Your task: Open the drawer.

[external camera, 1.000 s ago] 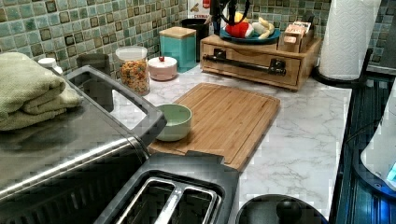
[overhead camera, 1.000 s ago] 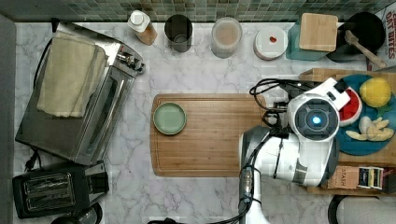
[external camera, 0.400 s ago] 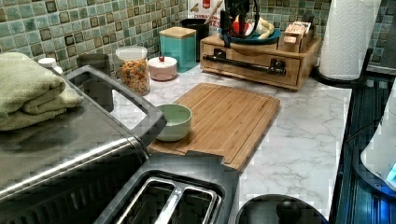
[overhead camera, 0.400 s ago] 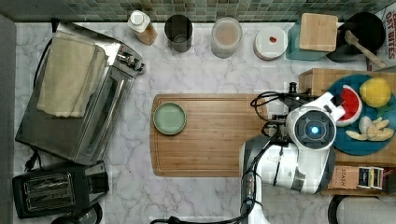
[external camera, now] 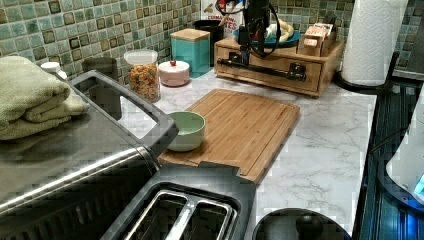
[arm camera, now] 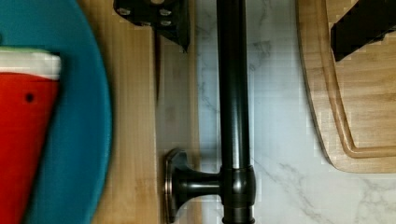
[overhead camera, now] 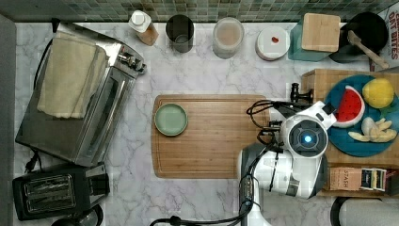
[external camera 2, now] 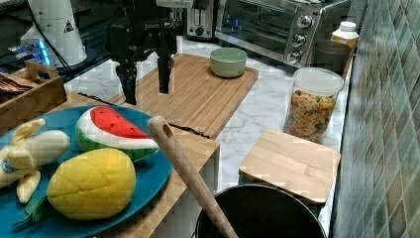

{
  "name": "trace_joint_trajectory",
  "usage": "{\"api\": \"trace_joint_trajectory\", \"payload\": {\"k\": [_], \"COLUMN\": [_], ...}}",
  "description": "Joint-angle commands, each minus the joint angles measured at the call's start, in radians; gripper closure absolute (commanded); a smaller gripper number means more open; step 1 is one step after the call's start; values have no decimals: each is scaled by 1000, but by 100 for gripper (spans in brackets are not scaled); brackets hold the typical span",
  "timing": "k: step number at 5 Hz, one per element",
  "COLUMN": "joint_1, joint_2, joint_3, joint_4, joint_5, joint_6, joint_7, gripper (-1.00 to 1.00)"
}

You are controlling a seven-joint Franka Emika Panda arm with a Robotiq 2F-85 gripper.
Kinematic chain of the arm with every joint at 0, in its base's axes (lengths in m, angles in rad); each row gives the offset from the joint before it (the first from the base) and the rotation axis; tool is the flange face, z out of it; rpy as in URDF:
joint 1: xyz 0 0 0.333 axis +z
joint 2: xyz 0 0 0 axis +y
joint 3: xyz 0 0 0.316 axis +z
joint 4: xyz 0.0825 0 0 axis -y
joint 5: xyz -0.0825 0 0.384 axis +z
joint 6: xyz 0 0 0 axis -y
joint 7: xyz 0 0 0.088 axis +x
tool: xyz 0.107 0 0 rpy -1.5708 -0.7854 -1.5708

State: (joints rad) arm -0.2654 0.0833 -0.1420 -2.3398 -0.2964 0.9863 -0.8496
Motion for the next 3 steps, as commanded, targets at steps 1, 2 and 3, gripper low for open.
{"api": "trace_joint_trajectory", "payload": {"k": [1, 2, 3], "joint_1": [-20, -16, -13], "joint_2": [41, 97, 132], "joint_3": [-24, -31, -25], "joint_4": [-35, -35, -26], "joint_5": [-15, -30, 0], "joint_6": [64, 114, 109], "joint_7": [34, 44, 21], "gripper": [-100, -100, -100]}}
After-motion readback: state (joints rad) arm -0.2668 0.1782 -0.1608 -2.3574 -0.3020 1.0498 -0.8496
